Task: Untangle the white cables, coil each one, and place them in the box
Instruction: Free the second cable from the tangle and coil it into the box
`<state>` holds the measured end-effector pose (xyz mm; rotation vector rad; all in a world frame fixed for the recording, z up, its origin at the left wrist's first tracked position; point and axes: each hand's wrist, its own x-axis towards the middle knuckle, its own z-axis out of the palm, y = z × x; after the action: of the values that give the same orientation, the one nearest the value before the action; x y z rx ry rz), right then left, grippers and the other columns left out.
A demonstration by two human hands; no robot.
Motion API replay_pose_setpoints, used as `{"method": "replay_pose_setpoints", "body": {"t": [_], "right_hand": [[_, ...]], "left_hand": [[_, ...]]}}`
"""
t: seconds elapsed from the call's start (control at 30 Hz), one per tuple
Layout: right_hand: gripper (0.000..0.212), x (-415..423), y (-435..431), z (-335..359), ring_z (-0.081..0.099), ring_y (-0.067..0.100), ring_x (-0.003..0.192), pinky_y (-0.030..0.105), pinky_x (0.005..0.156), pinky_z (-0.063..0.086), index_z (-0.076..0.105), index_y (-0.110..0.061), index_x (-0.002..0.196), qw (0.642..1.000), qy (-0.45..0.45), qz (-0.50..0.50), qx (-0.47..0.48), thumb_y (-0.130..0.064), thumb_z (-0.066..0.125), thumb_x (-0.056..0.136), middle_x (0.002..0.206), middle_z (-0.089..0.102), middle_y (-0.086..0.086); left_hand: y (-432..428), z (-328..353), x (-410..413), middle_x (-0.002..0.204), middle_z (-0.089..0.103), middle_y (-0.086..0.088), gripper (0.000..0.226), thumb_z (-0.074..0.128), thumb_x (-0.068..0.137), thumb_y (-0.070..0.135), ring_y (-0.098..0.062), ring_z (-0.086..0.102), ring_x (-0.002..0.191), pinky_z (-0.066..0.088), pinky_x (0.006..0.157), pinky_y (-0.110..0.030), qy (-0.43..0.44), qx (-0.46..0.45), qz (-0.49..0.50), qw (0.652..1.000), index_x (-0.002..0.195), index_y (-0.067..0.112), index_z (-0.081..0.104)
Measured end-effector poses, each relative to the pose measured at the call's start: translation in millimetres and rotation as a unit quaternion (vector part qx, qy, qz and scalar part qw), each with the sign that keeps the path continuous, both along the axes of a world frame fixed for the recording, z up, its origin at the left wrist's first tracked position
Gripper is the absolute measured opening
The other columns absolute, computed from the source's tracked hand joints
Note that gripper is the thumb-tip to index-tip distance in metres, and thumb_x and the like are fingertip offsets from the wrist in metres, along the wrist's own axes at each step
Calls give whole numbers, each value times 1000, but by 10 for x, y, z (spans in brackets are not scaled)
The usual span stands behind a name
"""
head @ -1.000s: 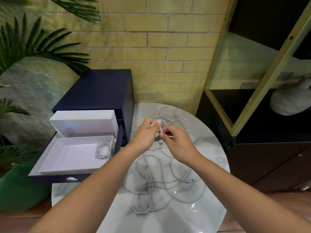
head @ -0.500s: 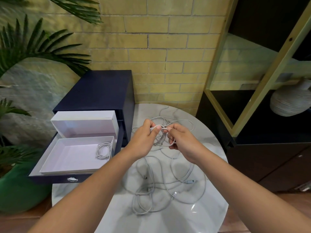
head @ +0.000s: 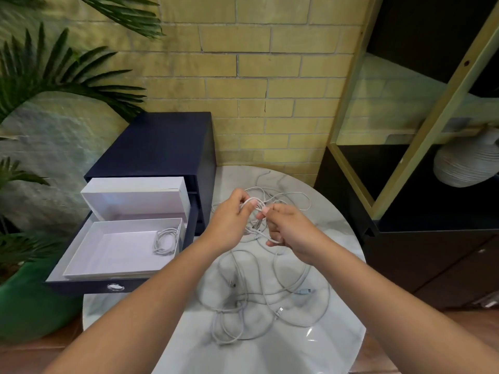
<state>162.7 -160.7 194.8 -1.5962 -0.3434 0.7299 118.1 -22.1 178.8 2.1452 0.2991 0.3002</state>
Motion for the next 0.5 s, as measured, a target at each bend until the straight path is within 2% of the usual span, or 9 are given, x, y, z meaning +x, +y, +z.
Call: {"method": "replay_pose_setpoints", "body": {"t": [0.1,0.2,0.3,0.4,0.5], "right_hand": [[21,66,-57,54,27,8,41,22,46,42,61,-12,96,998,58,16,-11,-23,42,101,52,34,-5],[23,100,-102,61,28,6,40,20,43,39,61,-12,104,996,64,50,-28,-23,41,101,59,45,-4],[23,102,-84,40,43,8,44,21,50,49,61,-9,105,998,20,43,-45,-22,43,101,72,60,1],[22,124,-48,0,64,16,65,18,64,53,63,-3,101,996,-54,33,-67,-18,47,99,87,69,9],[19,113,-22,-52,67,14,76,24,75,50,67,-7,96,976,-169,42,-130,-21,54,95,89,71,0]], "left_hand": [[45,-42,-17,67,48,3,20,44,100,32,-11,38,56,30,51,-21,-19,76,-24,997,94,13,45],[75,-73,-12,70,53,1,20,46,99,32,-10,42,58,32,54,-21,-31,81,-23,996,94,13,47],[77,-72,13,71,58,-4,21,52,97,32,-5,48,57,38,56,-19,-27,17,-4,999,93,12,52],[58,-46,38,61,54,3,22,54,96,32,2,47,48,35,48,-8,-22,-52,16,998,92,10,55],[39,-45,66,62,55,3,26,53,96,38,1,46,47,38,50,-11,-1,-97,27,995,92,12,54]]}}
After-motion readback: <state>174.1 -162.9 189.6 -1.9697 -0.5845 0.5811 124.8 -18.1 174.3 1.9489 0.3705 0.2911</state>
